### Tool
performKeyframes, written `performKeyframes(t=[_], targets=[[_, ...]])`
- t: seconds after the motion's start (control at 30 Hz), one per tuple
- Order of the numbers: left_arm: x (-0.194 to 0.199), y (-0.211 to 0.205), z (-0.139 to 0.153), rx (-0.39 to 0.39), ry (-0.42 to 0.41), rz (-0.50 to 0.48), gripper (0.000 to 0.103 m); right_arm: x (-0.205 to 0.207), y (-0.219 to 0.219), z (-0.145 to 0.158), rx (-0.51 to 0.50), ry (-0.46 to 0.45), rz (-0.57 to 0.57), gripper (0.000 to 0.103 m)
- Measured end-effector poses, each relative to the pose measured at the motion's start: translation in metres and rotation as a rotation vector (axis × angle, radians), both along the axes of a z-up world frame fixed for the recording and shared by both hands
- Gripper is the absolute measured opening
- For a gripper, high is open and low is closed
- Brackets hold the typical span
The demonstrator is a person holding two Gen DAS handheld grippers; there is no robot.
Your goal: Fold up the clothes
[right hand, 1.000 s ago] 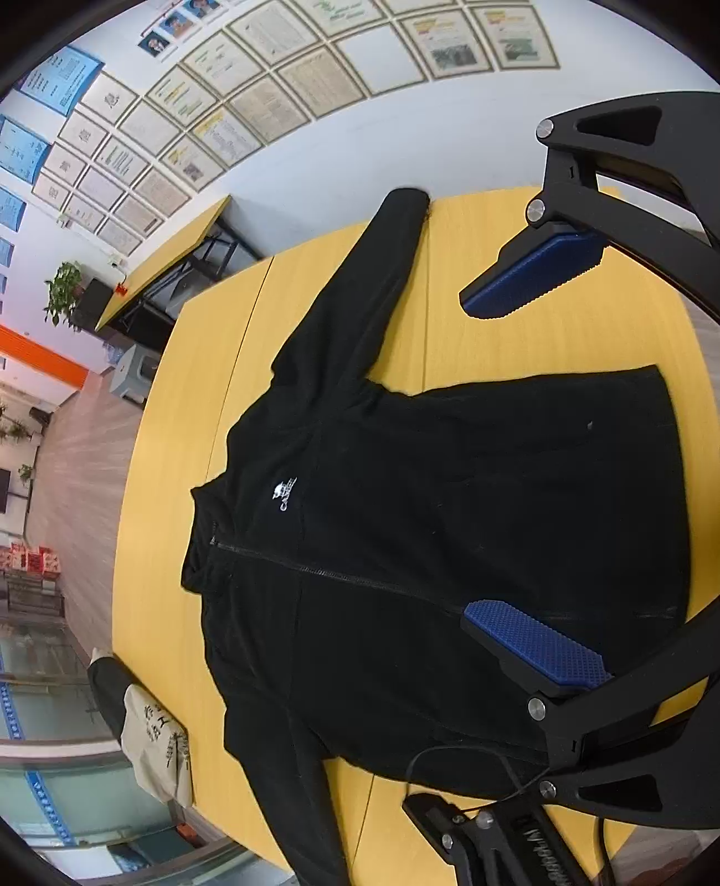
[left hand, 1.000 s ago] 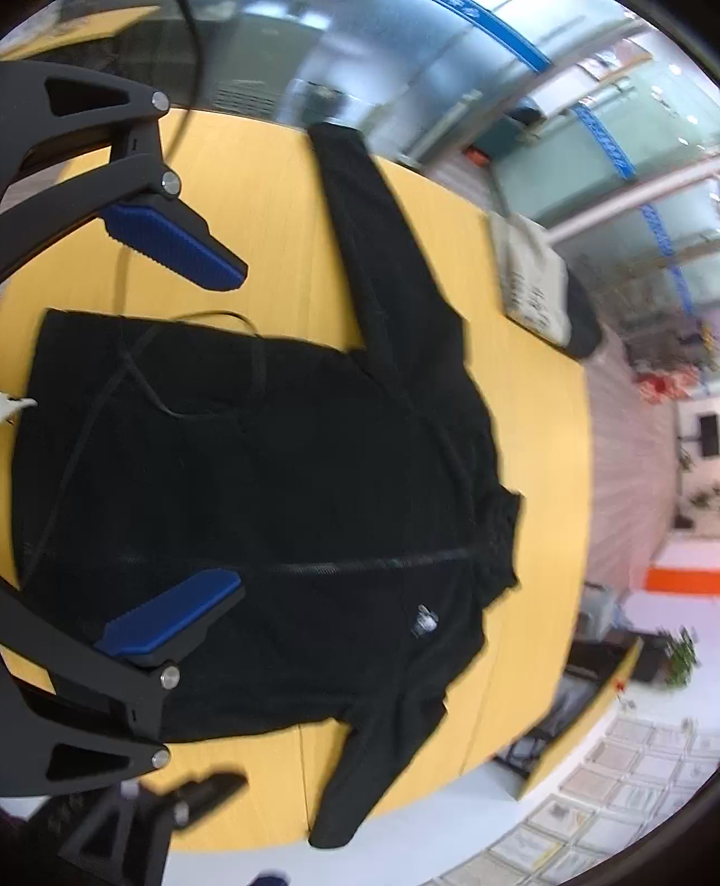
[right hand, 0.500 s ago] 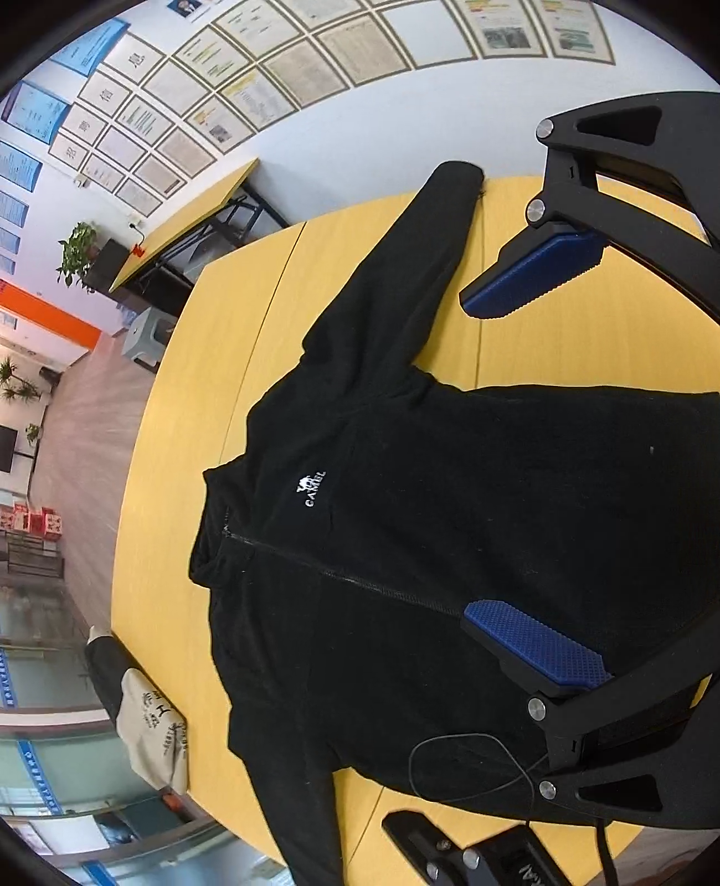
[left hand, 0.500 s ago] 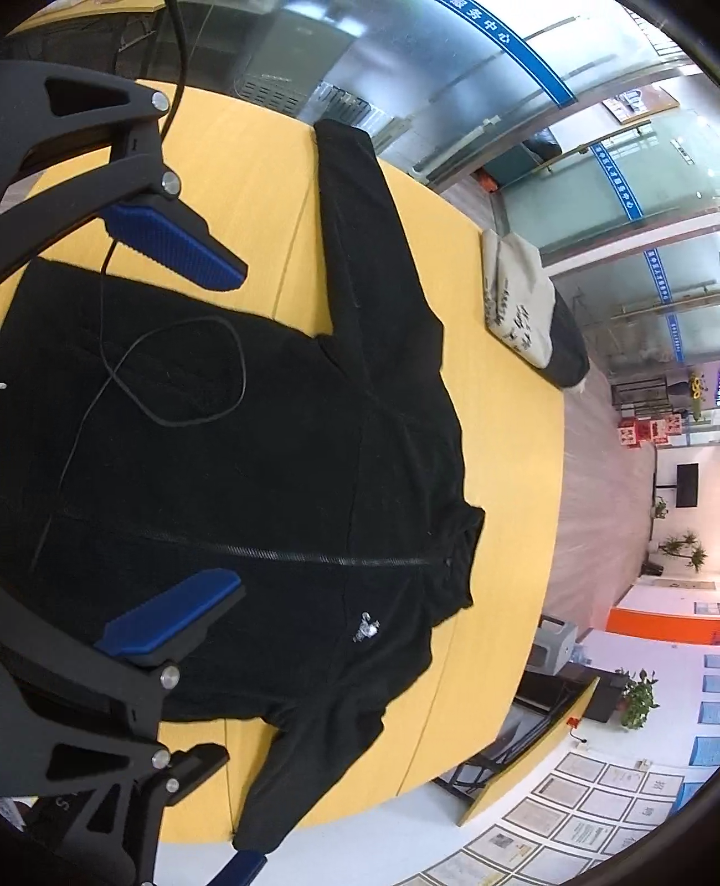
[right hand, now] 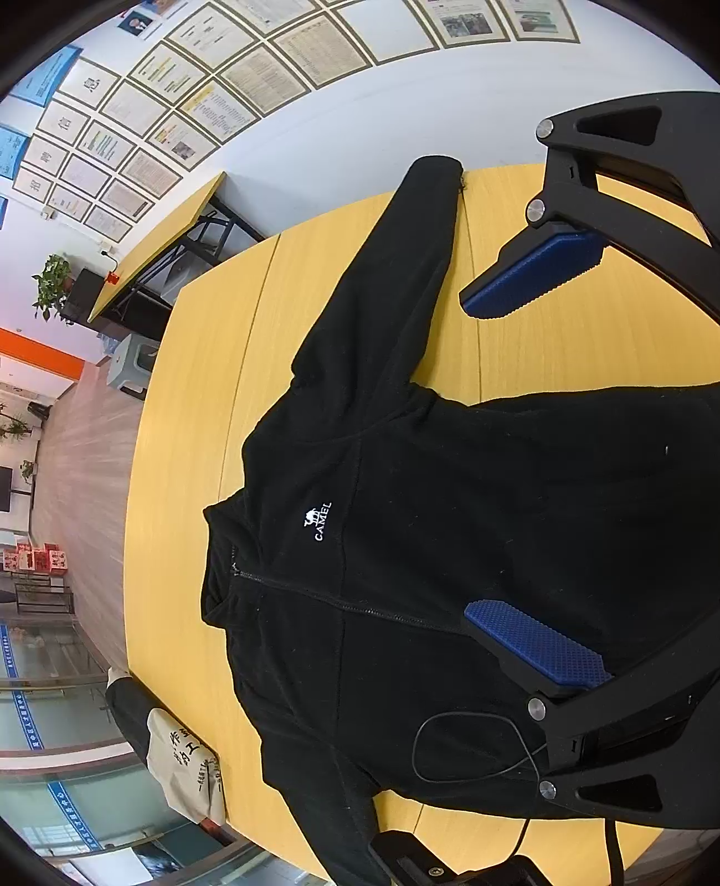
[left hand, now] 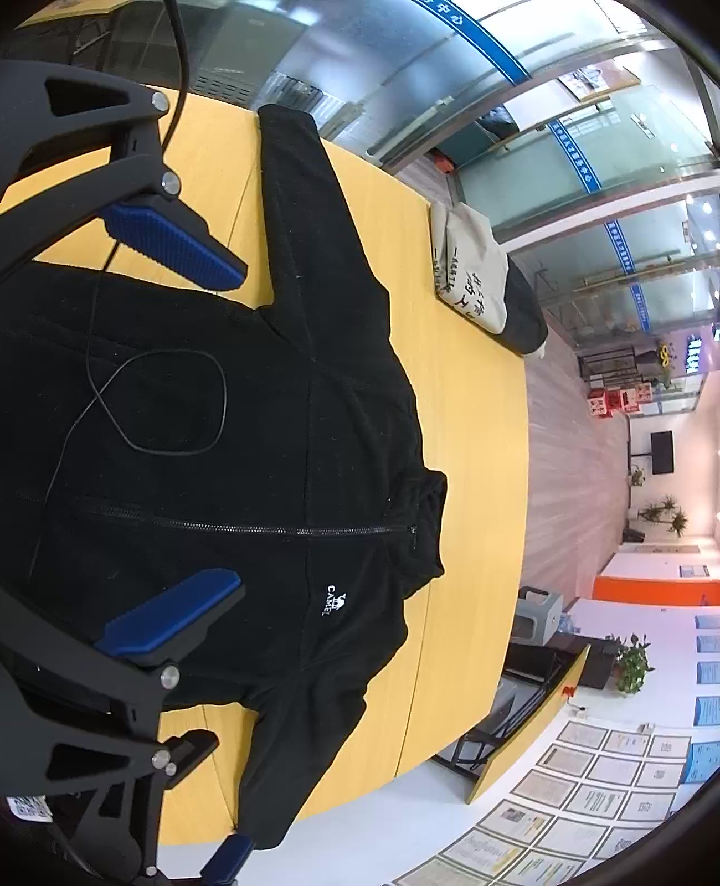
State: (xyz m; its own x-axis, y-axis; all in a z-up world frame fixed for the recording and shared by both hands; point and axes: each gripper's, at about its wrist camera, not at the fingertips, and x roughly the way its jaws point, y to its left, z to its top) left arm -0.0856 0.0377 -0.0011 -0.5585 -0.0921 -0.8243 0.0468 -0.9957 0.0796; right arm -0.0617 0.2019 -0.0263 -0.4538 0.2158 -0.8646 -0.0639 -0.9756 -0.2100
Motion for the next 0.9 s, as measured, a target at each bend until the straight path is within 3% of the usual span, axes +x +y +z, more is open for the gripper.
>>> performKeyframes(t=[0.3, 0.63, 0.73, 0.83, 0.9], targets=[[-0.003, 0.001, -0.003, 0.02, -0.009, -0.024, 0.103, 0.01, -0.012, 0.005, 0.029, 0.007, 0.022, 0.103], [-0.024, 0.026, -0.01, 0.019, 0.001, -0.141, 0.103, 0.016, 0.023, -0.012, 0.017, -0.009, -0.09, 0.103], [-0.045, 0.042, -0.027, 0.069, 0.028, -0.18, 0.103, 0.017, 0.045, -0.03, -0.064, -0.004, -0.099, 0.103], [-0.085, 0.082, -0.067, 0.109, -0.002, -0.276, 0.103, 0.016, 0.09, -0.063, -0.208, 0.034, -0.112, 0.103], [-0.11, 0.115, -0.09, 0.103, -0.019, -0.344, 0.103, 0.016, 0.136, -0.083, -0.201, 0.074, -0.181, 0.103]])
